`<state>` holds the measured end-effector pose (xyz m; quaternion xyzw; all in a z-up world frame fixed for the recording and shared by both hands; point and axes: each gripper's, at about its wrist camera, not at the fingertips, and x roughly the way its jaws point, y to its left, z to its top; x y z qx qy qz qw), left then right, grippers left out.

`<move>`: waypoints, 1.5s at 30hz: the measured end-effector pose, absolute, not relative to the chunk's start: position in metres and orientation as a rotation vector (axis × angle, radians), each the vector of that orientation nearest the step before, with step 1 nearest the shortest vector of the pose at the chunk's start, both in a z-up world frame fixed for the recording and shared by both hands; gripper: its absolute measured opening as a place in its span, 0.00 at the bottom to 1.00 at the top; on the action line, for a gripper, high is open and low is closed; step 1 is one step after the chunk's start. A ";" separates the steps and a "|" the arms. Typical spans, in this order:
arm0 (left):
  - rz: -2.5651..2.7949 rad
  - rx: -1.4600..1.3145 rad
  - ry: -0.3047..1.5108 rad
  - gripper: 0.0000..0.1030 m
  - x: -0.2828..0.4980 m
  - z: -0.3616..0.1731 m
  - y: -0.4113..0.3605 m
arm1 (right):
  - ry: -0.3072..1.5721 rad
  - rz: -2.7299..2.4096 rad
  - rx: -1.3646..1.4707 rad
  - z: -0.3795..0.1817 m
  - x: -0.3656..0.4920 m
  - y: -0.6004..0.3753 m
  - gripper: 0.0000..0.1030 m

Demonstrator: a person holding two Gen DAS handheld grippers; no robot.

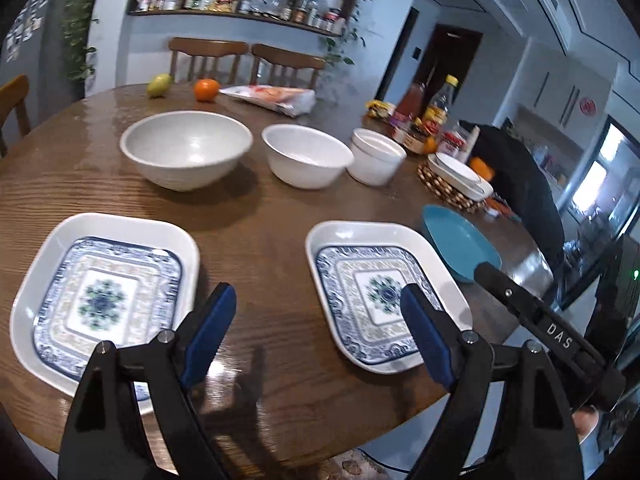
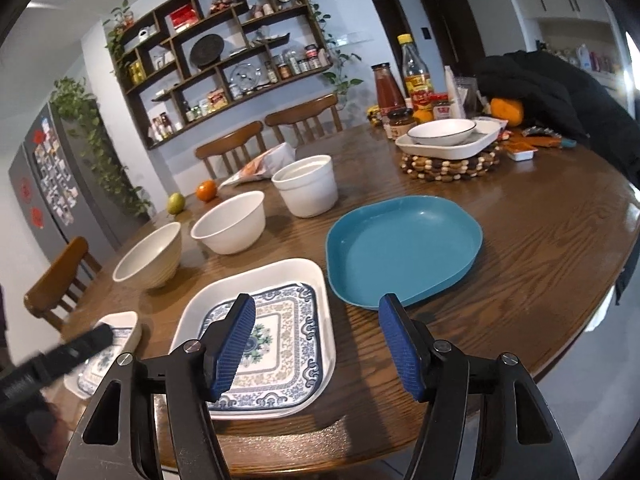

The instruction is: Organize plates and bowls

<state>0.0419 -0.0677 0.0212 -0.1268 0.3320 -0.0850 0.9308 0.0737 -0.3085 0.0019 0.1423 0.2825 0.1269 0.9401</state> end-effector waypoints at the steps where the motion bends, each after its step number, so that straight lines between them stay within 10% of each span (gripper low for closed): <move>1: -0.176 -0.265 0.688 0.80 0.044 0.019 -0.070 | 0.585 0.264 0.299 0.001 0.075 -0.310 0.64; 16: -0.217 -0.251 0.759 0.69 0.065 -0.001 -0.089 | 0.632 0.332 0.387 -0.015 0.075 -0.319 0.64; 21: -0.223 -0.244 0.791 0.46 0.069 -0.006 -0.089 | 0.630 0.356 0.386 -0.018 0.078 -0.316 0.63; 45: -0.245 -0.227 0.798 0.37 0.064 -0.011 -0.089 | 0.680 0.406 0.341 -0.032 0.117 -0.288 0.49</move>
